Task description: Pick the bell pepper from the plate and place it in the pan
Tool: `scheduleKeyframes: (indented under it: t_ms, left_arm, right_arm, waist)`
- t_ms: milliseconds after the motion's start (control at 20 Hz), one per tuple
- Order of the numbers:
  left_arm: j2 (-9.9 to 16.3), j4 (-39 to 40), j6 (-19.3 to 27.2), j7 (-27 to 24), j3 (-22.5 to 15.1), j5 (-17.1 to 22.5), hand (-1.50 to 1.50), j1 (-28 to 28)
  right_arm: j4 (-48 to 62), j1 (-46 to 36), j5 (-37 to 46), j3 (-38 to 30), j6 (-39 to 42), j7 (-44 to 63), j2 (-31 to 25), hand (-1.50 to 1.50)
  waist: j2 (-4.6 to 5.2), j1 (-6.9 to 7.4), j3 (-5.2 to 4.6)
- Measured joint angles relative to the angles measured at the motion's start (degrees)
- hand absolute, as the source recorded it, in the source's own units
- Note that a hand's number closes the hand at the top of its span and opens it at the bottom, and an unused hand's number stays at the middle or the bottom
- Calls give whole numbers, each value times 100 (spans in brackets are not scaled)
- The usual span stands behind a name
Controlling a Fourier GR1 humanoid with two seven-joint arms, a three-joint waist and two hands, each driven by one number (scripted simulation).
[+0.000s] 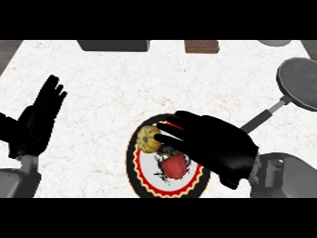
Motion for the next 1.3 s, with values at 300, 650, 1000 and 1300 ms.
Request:
scheduleKeyframes:
  t_ms: [300,650,1000,1300]
  left_arm:
    - [-47,46,-111,39,155,-22,0,-61]
    - [-130,-97,-164,75,225,-150,0,74]
    - [-286,19,-259,149,335,-279,0,-76]
    - [-384,-62,-309,254,438,-423,0,-68]
  right_arm:
    - [-20,29,501,445,749,446,314,-150]
    - [-463,207,1433,864,1062,705,302,-150]
    - [-556,515,2278,1286,1195,1062,970,-150]
    - [-309,720,2794,1434,1378,1186,1531,-150]
  waist:
    - [10,-41,6]
    - [9,-59,10]
    - [14,-62,10]
    - [14,-57,11]
